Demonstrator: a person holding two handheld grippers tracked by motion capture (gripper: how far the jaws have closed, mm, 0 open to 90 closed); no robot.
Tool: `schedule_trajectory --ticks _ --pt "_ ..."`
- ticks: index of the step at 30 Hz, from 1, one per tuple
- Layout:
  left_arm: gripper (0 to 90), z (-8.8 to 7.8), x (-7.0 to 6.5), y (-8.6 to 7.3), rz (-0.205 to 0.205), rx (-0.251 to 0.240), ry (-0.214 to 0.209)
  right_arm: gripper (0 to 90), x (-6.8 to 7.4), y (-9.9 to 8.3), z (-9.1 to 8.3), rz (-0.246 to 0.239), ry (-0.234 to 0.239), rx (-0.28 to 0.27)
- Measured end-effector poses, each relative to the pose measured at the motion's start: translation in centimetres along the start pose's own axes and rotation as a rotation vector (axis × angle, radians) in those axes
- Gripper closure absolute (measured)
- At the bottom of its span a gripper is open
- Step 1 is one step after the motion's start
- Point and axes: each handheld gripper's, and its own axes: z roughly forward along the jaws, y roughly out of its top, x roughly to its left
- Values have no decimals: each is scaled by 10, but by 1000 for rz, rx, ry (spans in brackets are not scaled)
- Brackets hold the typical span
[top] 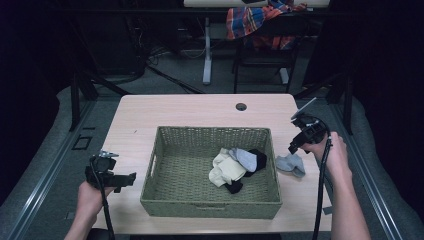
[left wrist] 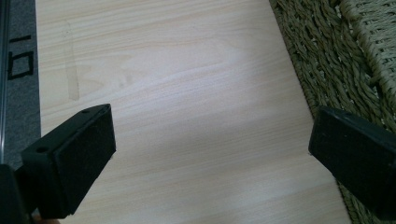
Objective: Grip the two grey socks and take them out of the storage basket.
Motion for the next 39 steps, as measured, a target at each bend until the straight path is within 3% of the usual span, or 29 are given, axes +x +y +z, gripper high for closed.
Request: schedule_trajectory --ticks 6,10,19,26,33,39 --pt "7 0 -1 0 1 -2 -3 185 11 -1 -26 -38 39 -80" --pt "7 0 -1 0 -1 -2 -4 151 20 1 -39 -69 48 -108" --pt "7 0 -2 0 -1 1 -8 78 40 3 -56 -128 118 -167" --pt "7 0 -2 0 -3 -3 -8 49 62 14 -60 -186 138 -178" --pt "7 0 -2 -1 -3 -5 -11 13 90 30 -53 -241 213 -208" --pt "7 0 -2 0 1 -2 -12 38 111 46 -39 -305 202 -180"
